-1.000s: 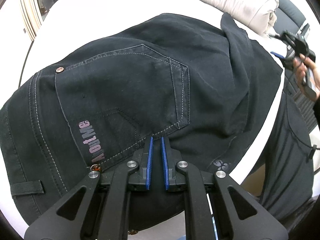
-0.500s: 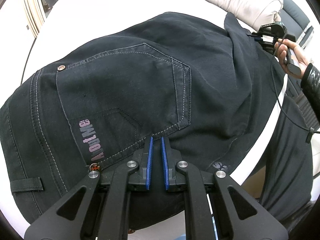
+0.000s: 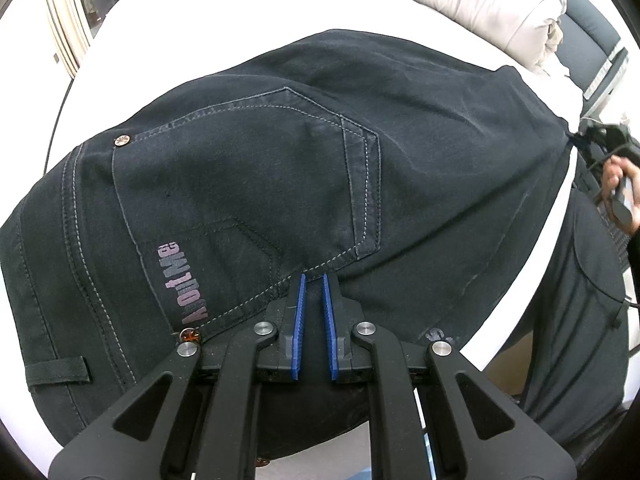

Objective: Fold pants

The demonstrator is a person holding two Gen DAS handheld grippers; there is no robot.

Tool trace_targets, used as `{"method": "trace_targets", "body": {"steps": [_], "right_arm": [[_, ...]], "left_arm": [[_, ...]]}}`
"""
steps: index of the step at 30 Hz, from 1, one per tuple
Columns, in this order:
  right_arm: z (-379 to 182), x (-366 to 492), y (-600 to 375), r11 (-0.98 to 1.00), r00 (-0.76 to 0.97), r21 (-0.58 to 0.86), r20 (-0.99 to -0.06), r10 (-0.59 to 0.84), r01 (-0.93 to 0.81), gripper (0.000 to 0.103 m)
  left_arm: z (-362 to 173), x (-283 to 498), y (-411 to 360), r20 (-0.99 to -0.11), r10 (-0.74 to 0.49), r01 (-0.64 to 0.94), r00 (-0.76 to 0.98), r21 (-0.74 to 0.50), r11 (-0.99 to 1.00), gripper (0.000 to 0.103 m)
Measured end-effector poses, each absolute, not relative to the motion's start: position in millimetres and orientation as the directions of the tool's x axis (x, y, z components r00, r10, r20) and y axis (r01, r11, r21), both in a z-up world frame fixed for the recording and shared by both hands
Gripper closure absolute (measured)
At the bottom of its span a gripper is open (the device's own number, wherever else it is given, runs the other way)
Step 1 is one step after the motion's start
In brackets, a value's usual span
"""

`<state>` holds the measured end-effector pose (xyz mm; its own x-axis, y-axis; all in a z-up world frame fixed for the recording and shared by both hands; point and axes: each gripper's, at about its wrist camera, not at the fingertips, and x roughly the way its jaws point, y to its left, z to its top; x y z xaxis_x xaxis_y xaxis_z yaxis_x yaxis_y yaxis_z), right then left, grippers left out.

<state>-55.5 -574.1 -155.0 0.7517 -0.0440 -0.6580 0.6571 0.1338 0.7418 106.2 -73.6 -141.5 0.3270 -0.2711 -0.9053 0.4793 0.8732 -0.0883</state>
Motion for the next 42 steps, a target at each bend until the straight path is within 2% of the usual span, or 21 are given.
{"method": "trace_targets", "body": {"steps": [4,5,6,7,11,12,14,20,26,29,31,32,33,34,35,37,38,39,41,42], "right_arm": [[-152,-42,-574,0.159,0.785,0.774,-0.619,-0.012,0.613,0.089],[-151,-38,-574,0.162,0.788,0.777,-0.615,-0.005,0.608,0.067],[-151,-32,-574,0.165,0.794,0.782,-0.608,-0.002,0.600,0.055],[-150,-26,-575,0.174,0.793,0.780,-0.609,-0.005,0.601,0.054],[-155,-13,-585,0.184,0.789,0.775,-0.615,-0.002,0.605,0.055],[-157,-19,-583,0.193,0.782,0.767,-0.624,-0.003,0.613,0.071],[-161,-23,-589,0.192,0.753,0.738,-0.658,-0.004,0.647,0.097],[-152,-48,-592,0.236,0.683,0.650,-0.724,-0.093,0.722,0.100],[-148,-25,-588,0.332,0.592,0.527,-0.796,-0.129,0.782,0.100],[-146,-22,-591,0.362,0.584,0.510,-0.802,-0.127,0.780,0.099],[-139,-23,-591,0.387,0.560,0.473,-0.815,-0.148,0.791,0.092],[-129,-25,-590,0.401,0.517,0.415,-0.834,-0.192,0.817,0.083],[-119,-23,-587,0.402,0.465,0.348,-0.852,-0.241,0.847,0.054],[-106,-25,-583,0.401,0.418,0.282,-0.854,-0.310,0.872,0.044],[-89,-27,-576,0.420,0.431,0.269,-0.828,-0.358,0.867,0.041],[-70,-18,-566,0.486,0.509,0.321,-0.797,-0.325,0.813,0.041],[-62,-5,-559,0.551,0.577,0.375,-0.777,-0.251,0.745,0.045],[-56,13,-549,0.618,0.618,0.411,-0.770,-0.159,0.671,0.064],[-49,54,-520,0.739,0.632,0.419,-0.775,-0.011,0.527,0.081],[-48,72,-505,0.784,0.622,0.410,-0.782,0.039,0.466,0.083]], "left_arm": [[-141,105,-76,-0.906,-0.264,0.470,0.330,-0.085,0.879,0.094],[-140,105,-76,-0.907,-0.262,0.468,0.330,-0.084,0.879,0.094],[-140,105,-77,-0.907,-0.261,0.468,0.330,-0.083,0.880,0.094],[-140,104,-77,-0.907,-0.260,0.467,0.330,-0.082,0.880,0.094],[-140,106,-77,-0.910,-0.260,0.463,0.324,-0.087,0.882,0.094],[-140,107,-77,-0.910,-0.261,0.461,0.322,-0.090,0.883,0.094],[-140,109,-75,-0.911,-0.264,0.459,0.318,-0.096,0.883,0.094],[-139,112,-70,-0.909,-0.273,0.454,0.314,-0.108,0.884,0.094],[-137,113,-62,-0.905,-0.290,0.455,0.311,-0.126,0.881,0.094],[-137,113,-56,-0.900,-0.305,0.448,0.312,-0.143,0.882,0.094],[-137,112,-51,-0.896,-0.313,0.446,0.313,-0.153,0.882,0.094],[-137,112,-48,-0.894,-0.319,0.445,0.314,-0.158,0.882,0.094],[-137,112,-46,-0.892,-0.324,0.443,0.315,-0.164,0.881,0.094],[-137,112,-43,-0.890,-0.329,0.442,0.316,-0.169,0.881,0.094],[-136,112,-41,-0.888,-0.333,0.440,0.316,-0.174,0.881,0.094],[-136,112,-38,-0.886,-0.336,0.434,0.318,-0.180,0.883,0.094],[-136,112,-37,-0.886,-0.335,0.433,0.320,-0.178,0.884,0.094],[-137,112,-36,-0.886,-0.335,0.434,0.321,-0.177,0.884,0.094],[-136,111,-34,-0.885,-0.335,0.432,0.323,-0.177,0.884,0.094],[-135,110,-32,-0.884,-0.337,0.429,0.323,-0.181,0.885,0.094]]}}
